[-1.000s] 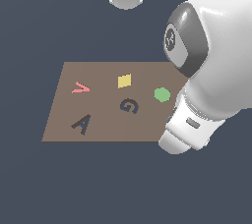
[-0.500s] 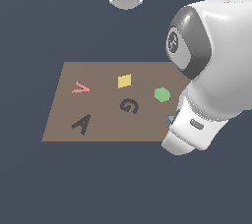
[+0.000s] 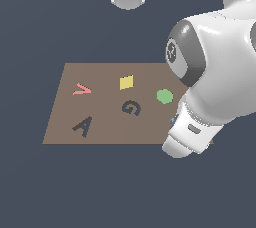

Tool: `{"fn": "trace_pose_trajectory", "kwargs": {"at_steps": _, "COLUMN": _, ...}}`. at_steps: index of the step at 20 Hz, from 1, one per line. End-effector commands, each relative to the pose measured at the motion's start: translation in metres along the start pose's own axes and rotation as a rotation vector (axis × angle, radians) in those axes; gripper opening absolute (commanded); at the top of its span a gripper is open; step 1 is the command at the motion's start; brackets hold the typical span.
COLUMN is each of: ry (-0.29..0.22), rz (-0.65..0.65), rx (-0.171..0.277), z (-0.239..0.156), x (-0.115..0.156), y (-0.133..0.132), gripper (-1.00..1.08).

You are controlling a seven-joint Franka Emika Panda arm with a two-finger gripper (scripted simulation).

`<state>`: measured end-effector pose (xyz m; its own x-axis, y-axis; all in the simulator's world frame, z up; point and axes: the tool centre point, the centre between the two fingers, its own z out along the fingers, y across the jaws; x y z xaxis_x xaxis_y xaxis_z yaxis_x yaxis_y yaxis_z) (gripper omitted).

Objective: Insert a designated object into the corresponding slot on a board.

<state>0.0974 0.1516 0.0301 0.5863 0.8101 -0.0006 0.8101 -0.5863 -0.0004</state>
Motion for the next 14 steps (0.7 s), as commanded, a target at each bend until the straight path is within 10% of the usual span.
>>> {"fn": "trace_pose_trajectory", "kwargs": {"at_steps": 1, "ry": 0.001, "rz": 0.0, "rx": 0.0, "z": 0.0002, "x": 0.0002, "y": 0.0, "gripper": -1.0}}
{"fn": "trace_pose_trajectory", "kwargs": {"at_steps": 14, "ry": 0.001, "rz": 0.025, "rx": -0.001, "z": -0.0002, "x": -0.0009, "y": 0.0052, "gripper": -1.0}}
